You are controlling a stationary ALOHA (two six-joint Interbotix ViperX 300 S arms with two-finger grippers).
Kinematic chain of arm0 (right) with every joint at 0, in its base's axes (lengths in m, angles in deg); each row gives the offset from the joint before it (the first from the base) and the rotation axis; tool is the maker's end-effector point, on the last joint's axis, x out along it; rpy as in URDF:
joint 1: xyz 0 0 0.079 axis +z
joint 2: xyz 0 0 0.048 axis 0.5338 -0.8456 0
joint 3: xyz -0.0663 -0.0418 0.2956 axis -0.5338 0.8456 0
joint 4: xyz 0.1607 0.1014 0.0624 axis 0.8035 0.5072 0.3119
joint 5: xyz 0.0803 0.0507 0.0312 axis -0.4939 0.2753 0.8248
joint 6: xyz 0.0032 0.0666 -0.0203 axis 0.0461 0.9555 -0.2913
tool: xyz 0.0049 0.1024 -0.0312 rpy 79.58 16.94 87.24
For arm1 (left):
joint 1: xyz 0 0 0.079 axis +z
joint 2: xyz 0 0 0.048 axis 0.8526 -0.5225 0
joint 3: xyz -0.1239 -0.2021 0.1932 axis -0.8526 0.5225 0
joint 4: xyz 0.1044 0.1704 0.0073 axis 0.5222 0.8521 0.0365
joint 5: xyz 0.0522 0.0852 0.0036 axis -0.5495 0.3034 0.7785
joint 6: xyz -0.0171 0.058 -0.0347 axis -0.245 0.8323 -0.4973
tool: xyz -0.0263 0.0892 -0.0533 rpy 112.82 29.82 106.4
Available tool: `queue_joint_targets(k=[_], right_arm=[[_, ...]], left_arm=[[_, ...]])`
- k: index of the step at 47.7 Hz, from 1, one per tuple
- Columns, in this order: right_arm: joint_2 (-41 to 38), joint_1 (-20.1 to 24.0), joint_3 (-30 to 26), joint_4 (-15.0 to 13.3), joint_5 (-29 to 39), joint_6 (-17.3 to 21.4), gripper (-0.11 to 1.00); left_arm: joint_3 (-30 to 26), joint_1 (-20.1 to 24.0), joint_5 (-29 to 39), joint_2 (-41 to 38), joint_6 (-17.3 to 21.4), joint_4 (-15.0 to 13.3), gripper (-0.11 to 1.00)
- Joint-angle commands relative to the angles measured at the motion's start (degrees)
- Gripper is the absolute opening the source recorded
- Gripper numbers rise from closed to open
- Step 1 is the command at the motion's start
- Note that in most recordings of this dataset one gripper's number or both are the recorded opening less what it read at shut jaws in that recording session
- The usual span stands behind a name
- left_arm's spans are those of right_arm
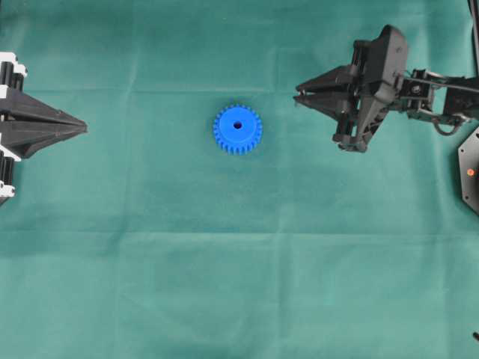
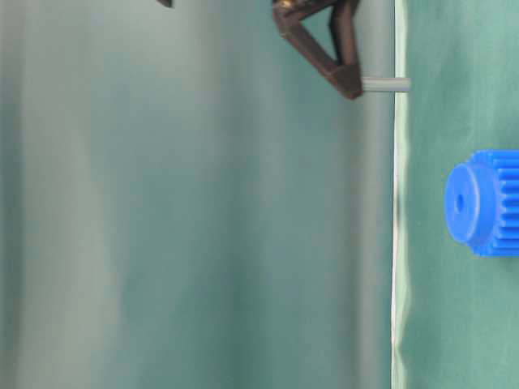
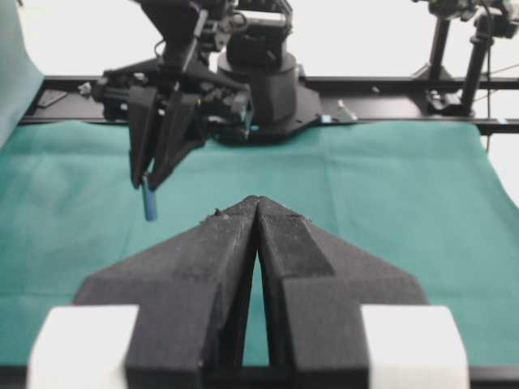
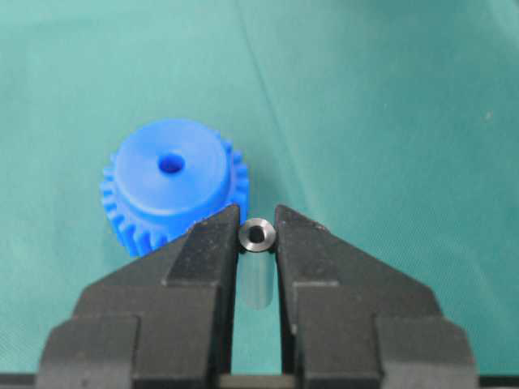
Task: Insert the shaft placed at a random location into the center hole of the medium gear at another random location.
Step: 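Close the right gripper on the silver shaft and lift it, then carry the shaft with the right gripper over the blue gear's center hole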
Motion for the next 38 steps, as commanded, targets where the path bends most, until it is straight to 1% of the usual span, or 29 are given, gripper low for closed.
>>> queue_joint_targets(k=[1,13,22,31,38], right_arm=[[1.5,-0.3,-1.3,-0.2,0.4,-0.9,0.13],[0.6,-0.1,-1.8,-0.2,0.1,-0.9,0.13],[-0.6,0.9,-2.9,-0.2,0.0,-0.8,0.13],[-3.7,2.9,-5.9,-0.1,0.0,-0.8,0.13],[-6.9,4.3,-9.2,-0.1,-0.2,-0.8,0.13]], left_arm=[[-1.1,0.1,-0.4,-0.5,-0.1,0.2,0.00],[-1.1,0.1,-0.4,-0.4,-0.1,0.2,0.00],[-1.1,0.1,-0.3,-0.5,-0.1,0.2,0.00],[-1.1,0.1,-0.3,-0.5,0.0,0.2,0.00],[-1.1,0.1,-0.3,-0.5,0.0,0.2,0.00]])
